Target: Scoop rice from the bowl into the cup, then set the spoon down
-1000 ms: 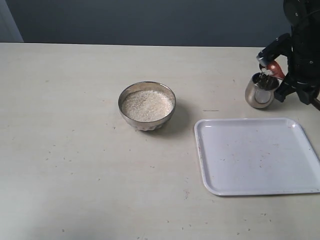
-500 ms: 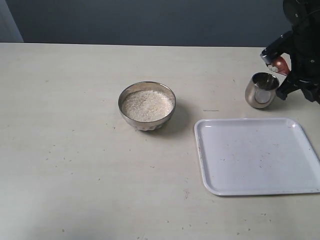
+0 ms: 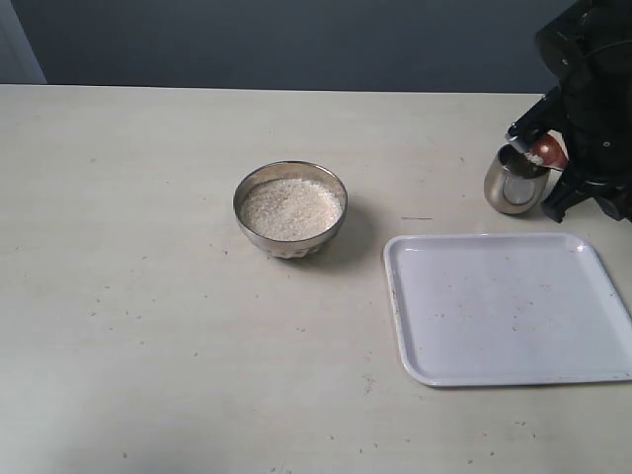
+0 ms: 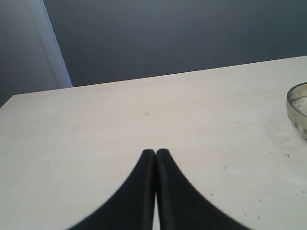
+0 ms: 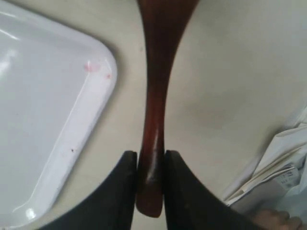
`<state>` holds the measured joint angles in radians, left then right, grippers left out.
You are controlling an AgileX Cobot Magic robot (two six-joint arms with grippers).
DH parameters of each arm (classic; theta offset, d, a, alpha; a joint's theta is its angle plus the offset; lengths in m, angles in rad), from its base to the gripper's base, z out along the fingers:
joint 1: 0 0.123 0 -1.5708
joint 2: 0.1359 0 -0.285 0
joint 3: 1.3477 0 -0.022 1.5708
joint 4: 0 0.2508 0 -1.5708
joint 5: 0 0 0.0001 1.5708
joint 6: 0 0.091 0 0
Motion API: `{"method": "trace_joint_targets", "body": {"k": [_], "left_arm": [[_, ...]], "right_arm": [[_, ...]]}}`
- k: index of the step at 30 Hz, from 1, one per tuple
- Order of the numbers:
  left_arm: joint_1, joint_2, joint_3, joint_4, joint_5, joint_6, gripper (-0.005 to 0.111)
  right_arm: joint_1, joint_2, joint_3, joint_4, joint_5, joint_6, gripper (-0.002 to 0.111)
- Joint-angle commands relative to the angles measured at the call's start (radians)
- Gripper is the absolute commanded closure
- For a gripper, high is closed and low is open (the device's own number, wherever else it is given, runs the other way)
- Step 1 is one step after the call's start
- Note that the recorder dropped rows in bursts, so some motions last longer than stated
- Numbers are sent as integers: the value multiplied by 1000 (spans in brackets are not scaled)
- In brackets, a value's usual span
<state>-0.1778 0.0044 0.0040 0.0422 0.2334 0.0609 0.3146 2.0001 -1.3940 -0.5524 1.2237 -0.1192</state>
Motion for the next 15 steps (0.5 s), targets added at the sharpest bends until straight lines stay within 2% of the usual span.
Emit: {"method": "trace_joint_targets", "body": {"k": [1,15], "left_arm": [[-4,-4,-4,1,-1,-7,106],[-4,-4,-4,1,-1,-7,106]], "right_arm": [[13,-1,3,-17,-3,20,109],[51,-1,3,-133,-3,97,109]]}}
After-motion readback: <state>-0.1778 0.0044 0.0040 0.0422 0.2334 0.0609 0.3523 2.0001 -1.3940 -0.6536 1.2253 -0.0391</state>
